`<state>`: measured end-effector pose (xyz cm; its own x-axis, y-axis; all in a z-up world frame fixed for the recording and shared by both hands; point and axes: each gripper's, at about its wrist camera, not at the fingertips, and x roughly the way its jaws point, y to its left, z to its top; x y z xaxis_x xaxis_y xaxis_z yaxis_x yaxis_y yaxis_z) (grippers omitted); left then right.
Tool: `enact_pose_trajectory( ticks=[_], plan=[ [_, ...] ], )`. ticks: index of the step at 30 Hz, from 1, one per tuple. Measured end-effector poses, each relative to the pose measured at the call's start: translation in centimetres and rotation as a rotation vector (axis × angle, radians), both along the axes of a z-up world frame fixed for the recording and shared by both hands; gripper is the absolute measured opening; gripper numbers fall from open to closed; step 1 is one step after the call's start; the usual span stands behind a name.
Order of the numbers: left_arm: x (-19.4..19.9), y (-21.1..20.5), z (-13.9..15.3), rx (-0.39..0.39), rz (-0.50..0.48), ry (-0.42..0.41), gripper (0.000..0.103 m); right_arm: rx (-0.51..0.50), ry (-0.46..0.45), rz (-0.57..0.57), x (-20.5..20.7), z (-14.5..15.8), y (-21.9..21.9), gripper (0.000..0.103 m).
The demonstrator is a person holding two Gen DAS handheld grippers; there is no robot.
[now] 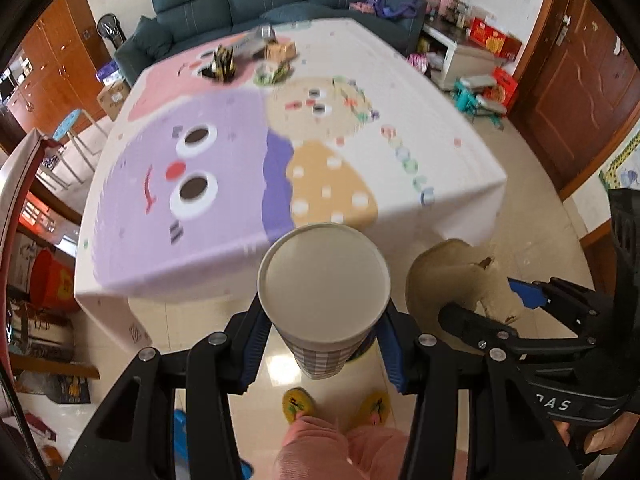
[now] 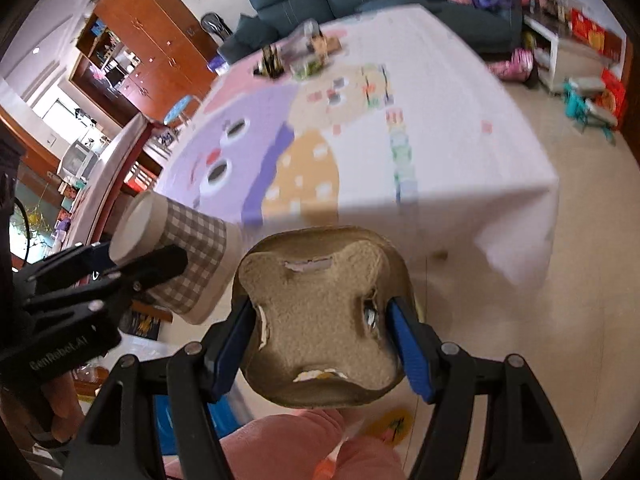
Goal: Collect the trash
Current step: 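Carry the paper cup and pulp tray over the trash bin with both tools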
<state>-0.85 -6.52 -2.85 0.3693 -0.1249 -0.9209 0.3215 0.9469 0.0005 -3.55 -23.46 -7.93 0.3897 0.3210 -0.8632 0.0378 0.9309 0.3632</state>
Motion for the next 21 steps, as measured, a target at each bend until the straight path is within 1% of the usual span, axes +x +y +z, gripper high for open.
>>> enact_pose_trajectory(
  ticks=[2,3,7,8,9,13,18,19,21],
  plan=[
    [-0.7,0.1,-1.5,0.01,0.001,0.037,0.048,0.008,0.047,-0.005,-0.7,-1.8,0.2,0.068],
    [-0.9,0.1,-2.4,0.014,0.001,0.057,0.048,0.016,0.079,-0.01,-1.1,-3.1,0.4,0.068],
    [-1.5,0.1,-6.7,0.016,-0.001,0.129,0.048,0.031,0.163,-0.039,-2.0,-7.8,0.5,0.068],
    [-1.5,0.1,-8.5,0.011,-0.002,0.154,0.048,0.033,0.188,-0.052,-2.3,-9.5,0.4,0.068],
    [-1.5,0.1,-9.6,0.012,-0.003,0.167,0.048,0.033,0.207,-0.065,-2.5,-10.9,0.3,0.068],
    [-0.6,-0.3,-16.4,0.009,0.011,0.24,0.048,0.03,0.263,-0.117,-2.6,-16.4,-0.2,0.068],
    [1.5,-1.1,-23.8,0.025,0.006,0.258,0.048,0.007,0.308,-0.168,-1.9,-23.1,-1.0,0.068],
    [1.7,-1.3,-24.7,0.029,0.003,0.258,0.049,0.006,0.311,-0.176,-1.8,-24.1,-1.2,0.068],
    [2.4,-1.7,-27.5,0.036,-0.008,0.261,0.049,-0.001,0.318,-0.191,-1.3,-26.3,-1.4,0.068]
  ],
)
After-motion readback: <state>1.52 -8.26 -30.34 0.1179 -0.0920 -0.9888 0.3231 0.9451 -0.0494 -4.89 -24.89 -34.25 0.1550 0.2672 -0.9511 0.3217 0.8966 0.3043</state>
